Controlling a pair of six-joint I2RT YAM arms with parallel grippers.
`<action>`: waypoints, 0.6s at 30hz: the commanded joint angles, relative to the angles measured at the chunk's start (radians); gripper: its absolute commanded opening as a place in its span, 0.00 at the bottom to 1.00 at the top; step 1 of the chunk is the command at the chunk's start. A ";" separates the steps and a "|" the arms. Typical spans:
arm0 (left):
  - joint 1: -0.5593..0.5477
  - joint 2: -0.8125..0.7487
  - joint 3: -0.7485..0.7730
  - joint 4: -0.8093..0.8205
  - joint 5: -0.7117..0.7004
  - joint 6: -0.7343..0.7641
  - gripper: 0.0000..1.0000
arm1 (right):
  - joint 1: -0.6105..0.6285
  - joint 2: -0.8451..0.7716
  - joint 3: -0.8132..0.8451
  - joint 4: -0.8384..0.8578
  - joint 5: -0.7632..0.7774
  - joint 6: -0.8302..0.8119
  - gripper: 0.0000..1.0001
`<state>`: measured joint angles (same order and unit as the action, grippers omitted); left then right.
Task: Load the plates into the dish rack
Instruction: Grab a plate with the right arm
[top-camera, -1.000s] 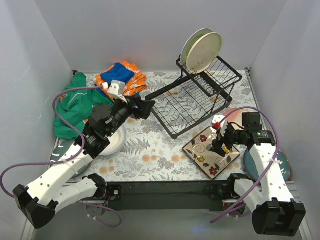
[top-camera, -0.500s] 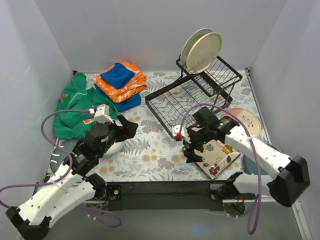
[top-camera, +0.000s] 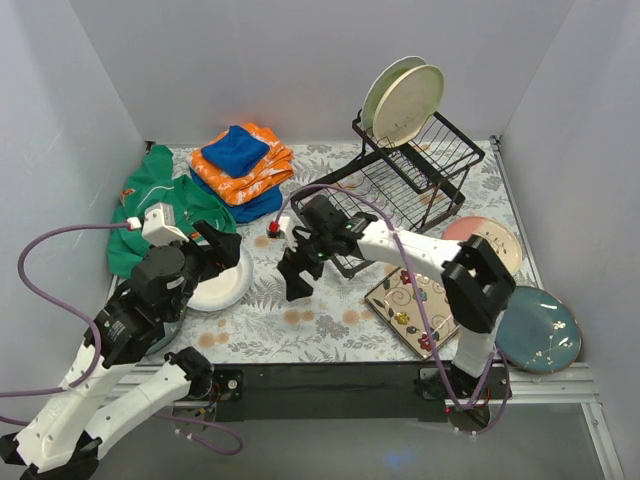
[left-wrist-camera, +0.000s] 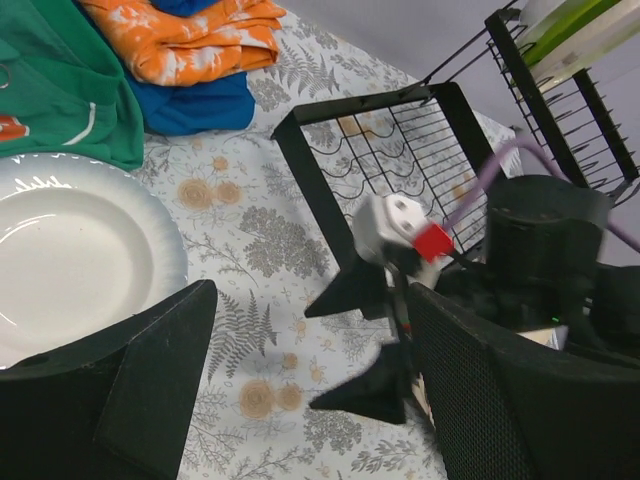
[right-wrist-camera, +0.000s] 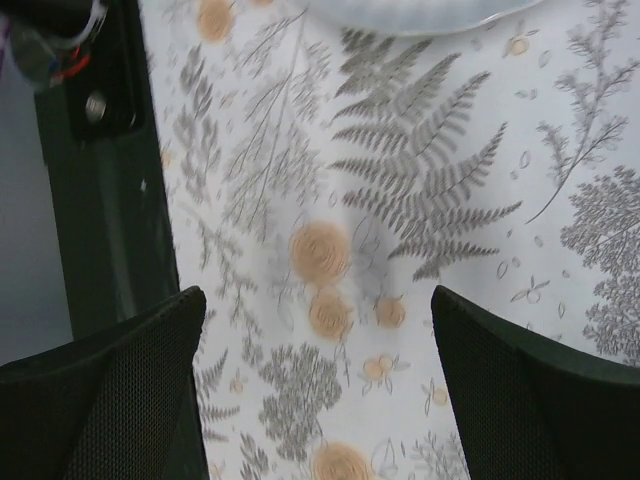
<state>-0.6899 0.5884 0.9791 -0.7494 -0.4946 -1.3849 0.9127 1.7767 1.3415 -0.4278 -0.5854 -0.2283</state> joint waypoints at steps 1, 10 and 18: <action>0.003 -0.013 0.029 -0.045 -0.061 0.024 0.75 | -0.001 0.130 0.126 0.197 0.126 0.390 0.98; 0.003 -0.070 -0.039 0.019 -0.064 0.046 0.75 | -0.003 0.355 0.231 0.351 0.052 0.774 0.96; 0.003 -0.091 -0.057 0.036 -0.064 0.060 0.75 | -0.006 0.498 0.272 0.498 -0.028 0.989 0.80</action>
<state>-0.6899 0.5129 0.9241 -0.7288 -0.5350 -1.3418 0.9092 2.2330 1.5780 -0.0475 -0.5678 0.6098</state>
